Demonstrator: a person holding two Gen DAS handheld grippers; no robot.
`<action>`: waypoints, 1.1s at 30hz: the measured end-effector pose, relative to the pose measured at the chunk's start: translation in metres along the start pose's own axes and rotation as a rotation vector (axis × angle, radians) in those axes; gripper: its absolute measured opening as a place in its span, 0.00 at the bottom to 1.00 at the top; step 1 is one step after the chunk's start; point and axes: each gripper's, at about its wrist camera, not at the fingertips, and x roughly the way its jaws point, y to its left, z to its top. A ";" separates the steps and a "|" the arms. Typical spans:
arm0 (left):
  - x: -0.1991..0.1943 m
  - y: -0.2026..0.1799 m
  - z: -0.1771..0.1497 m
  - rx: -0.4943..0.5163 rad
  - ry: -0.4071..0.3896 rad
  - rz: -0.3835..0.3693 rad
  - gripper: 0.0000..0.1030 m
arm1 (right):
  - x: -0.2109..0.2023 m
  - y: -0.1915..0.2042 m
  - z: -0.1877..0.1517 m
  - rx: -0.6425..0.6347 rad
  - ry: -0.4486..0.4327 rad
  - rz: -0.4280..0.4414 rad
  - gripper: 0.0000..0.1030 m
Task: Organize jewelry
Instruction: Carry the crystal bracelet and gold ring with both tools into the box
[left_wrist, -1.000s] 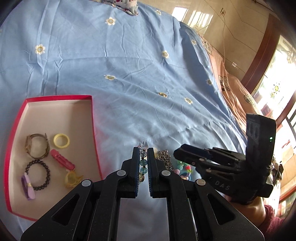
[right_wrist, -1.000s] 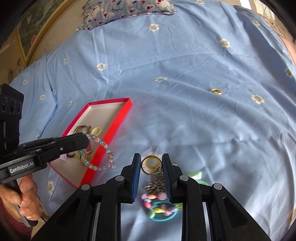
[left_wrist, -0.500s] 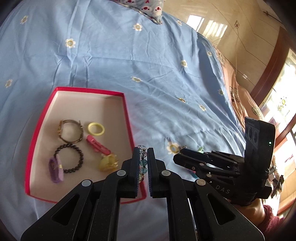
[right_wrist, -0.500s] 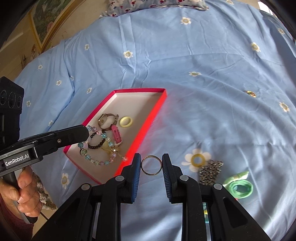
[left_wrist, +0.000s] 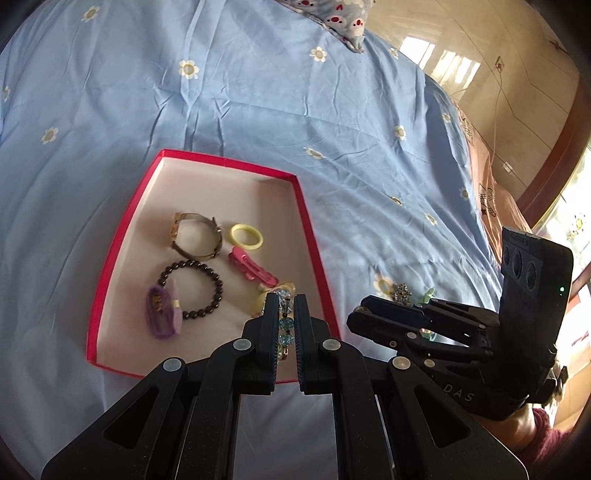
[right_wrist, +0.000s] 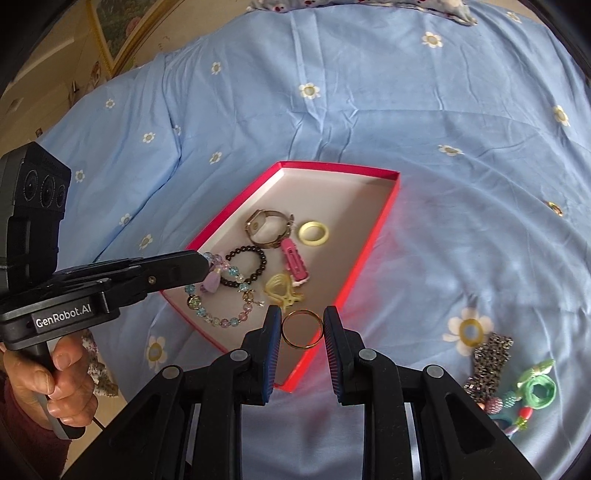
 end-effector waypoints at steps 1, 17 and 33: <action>0.000 0.003 -0.001 -0.006 0.002 0.003 0.06 | 0.004 0.004 0.000 -0.011 0.009 0.008 0.23; 0.018 0.045 -0.018 -0.089 0.064 0.047 0.06 | 0.063 0.027 -0.002 -0.108 0.164 0.014 0.23; 0.038 0.057 -0.029 -0.096 0.140 0.110 0.06 | 0.081 0.034 -0.003 -0.168 0.232 0.013 0.24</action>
